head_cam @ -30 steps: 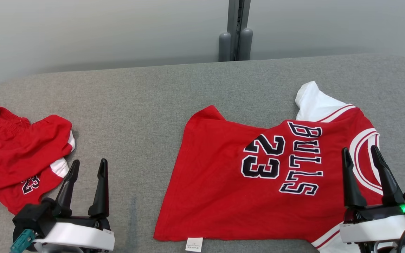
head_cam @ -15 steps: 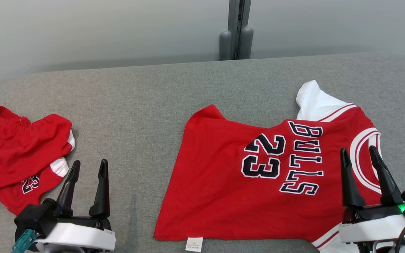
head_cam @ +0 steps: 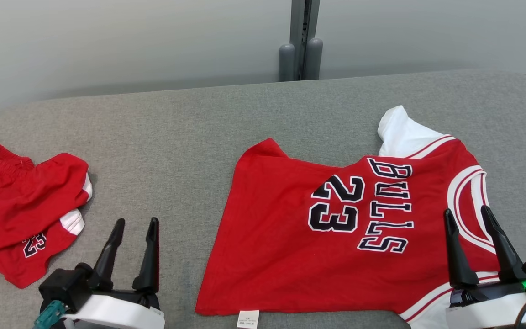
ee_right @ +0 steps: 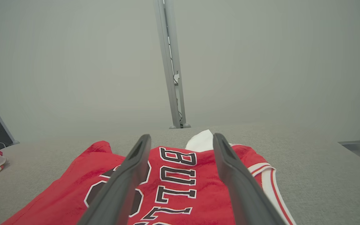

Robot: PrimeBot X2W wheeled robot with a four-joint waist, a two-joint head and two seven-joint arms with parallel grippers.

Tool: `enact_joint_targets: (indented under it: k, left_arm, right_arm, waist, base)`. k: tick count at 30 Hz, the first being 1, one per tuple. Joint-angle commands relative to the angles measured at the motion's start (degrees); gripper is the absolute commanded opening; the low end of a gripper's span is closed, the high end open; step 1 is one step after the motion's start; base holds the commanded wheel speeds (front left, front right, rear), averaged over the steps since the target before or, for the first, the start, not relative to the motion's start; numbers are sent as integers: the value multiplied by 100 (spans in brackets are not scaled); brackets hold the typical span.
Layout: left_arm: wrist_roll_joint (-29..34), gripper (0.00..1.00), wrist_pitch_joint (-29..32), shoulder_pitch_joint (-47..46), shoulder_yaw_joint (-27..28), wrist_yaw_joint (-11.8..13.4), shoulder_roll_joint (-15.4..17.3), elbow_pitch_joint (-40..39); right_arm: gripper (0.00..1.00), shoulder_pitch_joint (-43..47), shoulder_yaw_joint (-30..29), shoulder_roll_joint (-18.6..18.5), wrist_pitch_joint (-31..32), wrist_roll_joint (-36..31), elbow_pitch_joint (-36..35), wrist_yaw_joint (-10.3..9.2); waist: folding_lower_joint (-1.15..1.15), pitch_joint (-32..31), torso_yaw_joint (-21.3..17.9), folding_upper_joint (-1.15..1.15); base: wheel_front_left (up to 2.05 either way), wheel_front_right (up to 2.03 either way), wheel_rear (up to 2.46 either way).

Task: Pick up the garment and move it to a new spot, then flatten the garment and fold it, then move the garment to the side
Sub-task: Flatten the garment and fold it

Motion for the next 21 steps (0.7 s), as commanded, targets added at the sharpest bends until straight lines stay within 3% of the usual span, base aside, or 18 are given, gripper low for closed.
enact_joint_targets:
  k: [1, 7, 15, 21]
  left_arm:
    - [-42, 100, 100, 87, -52, -40, 14, 10]
    - [-380, 100, 949, 146, -243, -41, 18, -180]
    - [-380, 100, 2168, 235, -511, 197, 220, -480]
    - [-448, 100, 2570, 325, -544, 335, 273, -710]
  right_arm:
    - [100, 96, 4, -93, 37, 81, -14, 2]
    - [100, 315, -147, -301, 678, 393, -342, 2]
    - [100, 515, -432, -177, 2524, 851, -654, 3]
    - [100, 779, -656, -62, 3607, 1027, -1088, 3]
  waist:
    - [0, -22, -65, 0]
    - [0, 122, -275, 0]
    - [0, 368, -397, 0]
    - [0, 409, -396, 0]
  base:
    - [0, 0, 0]
    - [0, 0, 0]
    - [0, 0, 0]
    - [0, 0, 0]
